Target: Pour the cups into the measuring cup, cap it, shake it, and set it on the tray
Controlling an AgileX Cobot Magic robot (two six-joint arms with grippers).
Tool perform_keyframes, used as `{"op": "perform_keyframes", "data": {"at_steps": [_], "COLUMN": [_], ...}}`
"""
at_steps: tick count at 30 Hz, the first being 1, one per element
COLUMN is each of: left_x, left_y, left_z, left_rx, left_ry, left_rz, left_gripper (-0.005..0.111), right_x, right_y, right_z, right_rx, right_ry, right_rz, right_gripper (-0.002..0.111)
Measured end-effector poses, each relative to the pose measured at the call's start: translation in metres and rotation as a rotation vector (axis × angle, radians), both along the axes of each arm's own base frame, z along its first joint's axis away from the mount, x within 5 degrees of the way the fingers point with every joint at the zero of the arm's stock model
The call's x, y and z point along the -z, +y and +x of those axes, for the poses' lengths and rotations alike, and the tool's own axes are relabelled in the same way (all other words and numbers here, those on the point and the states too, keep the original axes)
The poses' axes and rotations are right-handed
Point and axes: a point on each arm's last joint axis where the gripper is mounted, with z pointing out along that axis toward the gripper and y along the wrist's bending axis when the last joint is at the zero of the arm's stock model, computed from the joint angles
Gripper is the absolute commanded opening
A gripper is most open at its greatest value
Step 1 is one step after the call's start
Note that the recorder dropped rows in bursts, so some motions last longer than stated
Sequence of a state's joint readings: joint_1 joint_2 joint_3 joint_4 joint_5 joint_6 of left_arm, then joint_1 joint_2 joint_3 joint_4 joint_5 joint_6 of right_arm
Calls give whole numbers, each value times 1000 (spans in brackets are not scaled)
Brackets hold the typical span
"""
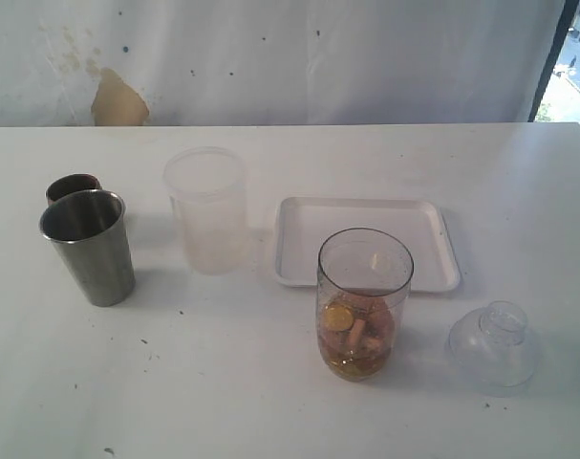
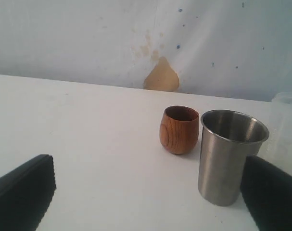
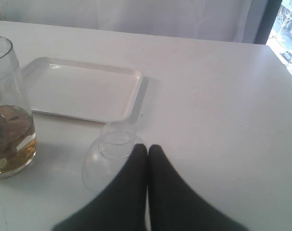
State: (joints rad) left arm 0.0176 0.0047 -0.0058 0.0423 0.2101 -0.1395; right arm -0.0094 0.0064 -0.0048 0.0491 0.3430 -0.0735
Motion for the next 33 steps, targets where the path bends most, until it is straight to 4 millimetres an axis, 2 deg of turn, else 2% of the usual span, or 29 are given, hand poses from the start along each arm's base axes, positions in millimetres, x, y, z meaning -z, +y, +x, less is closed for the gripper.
{"op": "perform_keyframes", "data": {"at_steps": [2, 4, 7, 8, 33], "left_x": [1, 1, 1, 1, 1], "left_y": [0, 0, 0, 0, 0], "left_z": [0, 0, 0, 0, 0], "left_rx": [3, 6, 8, 9, 14], "left_ry": [7, 8, 8, 8, 11], "left_rz": [23, 49, 69, 74, 110], "left_gripper": [88, 66, 13, 1, 0], "right_x": [0, 0, 0, 0, 0], "right_y": [0, 0, 0, 0, 0], "right_z": [0, 0, 0, 0, 0], "right_rx": [0, 0, 0, 0, 0], "right_ry": [0, 0, 0, 0, 0], "right_rz": [0, 0, 0, 0, 0], "right_gripper": [0, 0, 0, 0, 0]}}
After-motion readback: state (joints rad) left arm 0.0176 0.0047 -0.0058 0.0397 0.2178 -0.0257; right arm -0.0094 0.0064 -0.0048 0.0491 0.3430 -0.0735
